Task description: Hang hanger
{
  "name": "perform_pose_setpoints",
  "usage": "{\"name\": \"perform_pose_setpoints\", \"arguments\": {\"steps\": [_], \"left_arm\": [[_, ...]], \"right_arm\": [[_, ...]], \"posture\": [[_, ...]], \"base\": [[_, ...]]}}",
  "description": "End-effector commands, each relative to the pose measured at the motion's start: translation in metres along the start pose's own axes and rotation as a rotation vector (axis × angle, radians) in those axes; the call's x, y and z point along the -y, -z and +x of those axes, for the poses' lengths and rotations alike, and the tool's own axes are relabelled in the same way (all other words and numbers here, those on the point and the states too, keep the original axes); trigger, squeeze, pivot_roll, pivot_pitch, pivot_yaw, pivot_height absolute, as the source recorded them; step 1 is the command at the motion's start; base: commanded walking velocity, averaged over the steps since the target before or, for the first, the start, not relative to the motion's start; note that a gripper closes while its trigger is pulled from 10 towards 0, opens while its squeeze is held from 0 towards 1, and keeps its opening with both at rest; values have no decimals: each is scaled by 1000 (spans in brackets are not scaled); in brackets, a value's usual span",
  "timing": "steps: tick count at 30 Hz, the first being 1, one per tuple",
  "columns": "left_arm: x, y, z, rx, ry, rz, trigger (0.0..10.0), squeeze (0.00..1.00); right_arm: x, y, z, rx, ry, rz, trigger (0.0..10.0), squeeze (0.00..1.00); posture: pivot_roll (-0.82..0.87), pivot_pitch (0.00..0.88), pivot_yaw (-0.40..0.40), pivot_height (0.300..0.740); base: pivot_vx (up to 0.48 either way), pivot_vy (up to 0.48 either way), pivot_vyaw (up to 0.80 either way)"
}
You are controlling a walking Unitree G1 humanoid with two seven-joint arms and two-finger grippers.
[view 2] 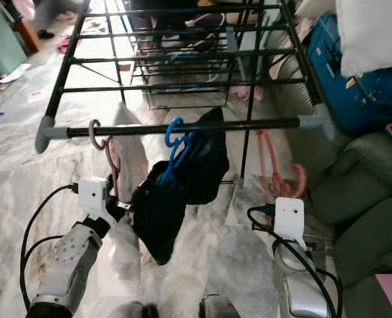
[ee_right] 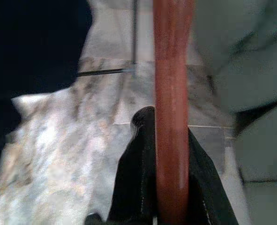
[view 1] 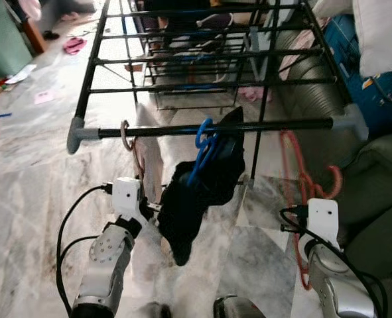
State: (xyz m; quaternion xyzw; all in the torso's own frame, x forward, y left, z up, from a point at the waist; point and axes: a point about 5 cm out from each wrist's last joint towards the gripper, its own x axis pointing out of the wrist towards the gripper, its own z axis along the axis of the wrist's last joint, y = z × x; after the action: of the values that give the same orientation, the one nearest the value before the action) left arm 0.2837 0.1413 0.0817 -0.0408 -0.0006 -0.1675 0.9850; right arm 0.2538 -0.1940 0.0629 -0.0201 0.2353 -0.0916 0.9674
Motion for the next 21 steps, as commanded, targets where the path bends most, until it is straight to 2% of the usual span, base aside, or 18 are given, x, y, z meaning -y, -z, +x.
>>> {"name": "perform_pose_setpoints", "arguments": {"steps": [1, 11, 13, 14, 16, 18, 21], "left_arm": [[-6, 5, -8, -20, -26, 12, 10000, 0], [-12, 13, -24, -44, -18, 52, 10000, 0], [-12, 13, -24, -44, -19, 53, 10000, 0], [-12, 12, -23, -43, -15, 54, 10000, 0], [-10, 12, -22, -39, -5, 52, 10000, 0], [-10, 12, -22, -38, -2, 53, 10000, 0], [-10, 13, -23, -40, 3, 56, 10000, 0]], "right_arm": [[-2, 2, -1, -14, -20, -17, 10000, 0], [-17, -8, -5, -11, -145, -74, 10000, 0], [-21, -17, -6, 10, -174, -77, 10000, 0], [-23, -28, -6, 33, -196, -73, 10000, 0], [-21, -44, 1, 54, -206, -73, 10000, 0], [-21, -49, 4, 58, -210, -84, 10000, 0], [-26, -66, 12, 85, -216, -97, 10000, 0]], "posture": [[-111, 192, 23, 740], [-112, 218, 19, 740], [-112, 220, 21, 740], [-112, 220, 23, 740], [-114, 219, 25, 740], [-114, 219, 25, 740], [-112, 226, 26, 740]], "base": [[0, 0, 0], [0, 0, 0], [0, 0, 0], [0, 0, 0], [0, 0, 0], [0, 0, 0], [0, 0, 0]]}}
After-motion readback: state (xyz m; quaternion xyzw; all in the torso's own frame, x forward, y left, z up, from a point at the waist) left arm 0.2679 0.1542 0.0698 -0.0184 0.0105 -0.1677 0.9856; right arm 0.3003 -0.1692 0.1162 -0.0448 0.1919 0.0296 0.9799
